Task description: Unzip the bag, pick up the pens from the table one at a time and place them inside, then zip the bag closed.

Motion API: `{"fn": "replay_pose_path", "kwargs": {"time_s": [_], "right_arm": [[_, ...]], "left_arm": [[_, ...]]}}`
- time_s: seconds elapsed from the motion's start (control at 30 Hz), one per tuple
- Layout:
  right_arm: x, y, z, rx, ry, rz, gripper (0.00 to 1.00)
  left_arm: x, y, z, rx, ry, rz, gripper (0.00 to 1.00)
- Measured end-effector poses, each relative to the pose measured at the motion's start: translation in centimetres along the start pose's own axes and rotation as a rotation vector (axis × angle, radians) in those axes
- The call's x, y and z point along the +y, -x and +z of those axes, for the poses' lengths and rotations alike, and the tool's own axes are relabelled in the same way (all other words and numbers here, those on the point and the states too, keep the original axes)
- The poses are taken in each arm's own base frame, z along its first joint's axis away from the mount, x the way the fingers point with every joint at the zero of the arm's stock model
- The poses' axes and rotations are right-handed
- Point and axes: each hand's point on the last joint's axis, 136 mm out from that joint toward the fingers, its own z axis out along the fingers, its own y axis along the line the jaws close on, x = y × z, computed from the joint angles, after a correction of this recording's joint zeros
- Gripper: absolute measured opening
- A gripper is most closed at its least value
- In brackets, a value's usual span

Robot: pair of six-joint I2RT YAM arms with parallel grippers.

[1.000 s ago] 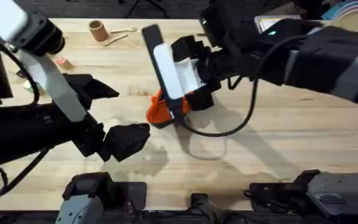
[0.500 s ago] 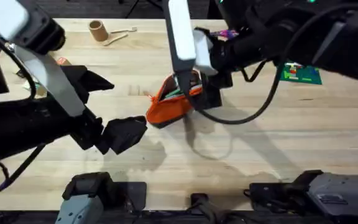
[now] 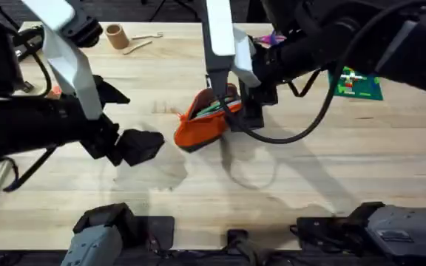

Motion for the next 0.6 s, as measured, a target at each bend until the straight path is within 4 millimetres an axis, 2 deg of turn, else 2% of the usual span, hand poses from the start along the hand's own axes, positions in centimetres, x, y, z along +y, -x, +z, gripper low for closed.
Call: {"fn": "replay_pose_path", "kwargs": {"time_s": [0.3,0.6], "right_arm": [[-0.4,0.5,-0.6,-0.007,-0.006,0.001,0.995],[-1.1,2.9,-1.9,-0.089,-0.007,0.038,0.993]], "left_arm": [[1.3,-1.0,1.1,-0.029,-0.108,0.059,0.994],[2.1,-2.0,2.7,-0.103,-0.250,0.120,0.993]]}}
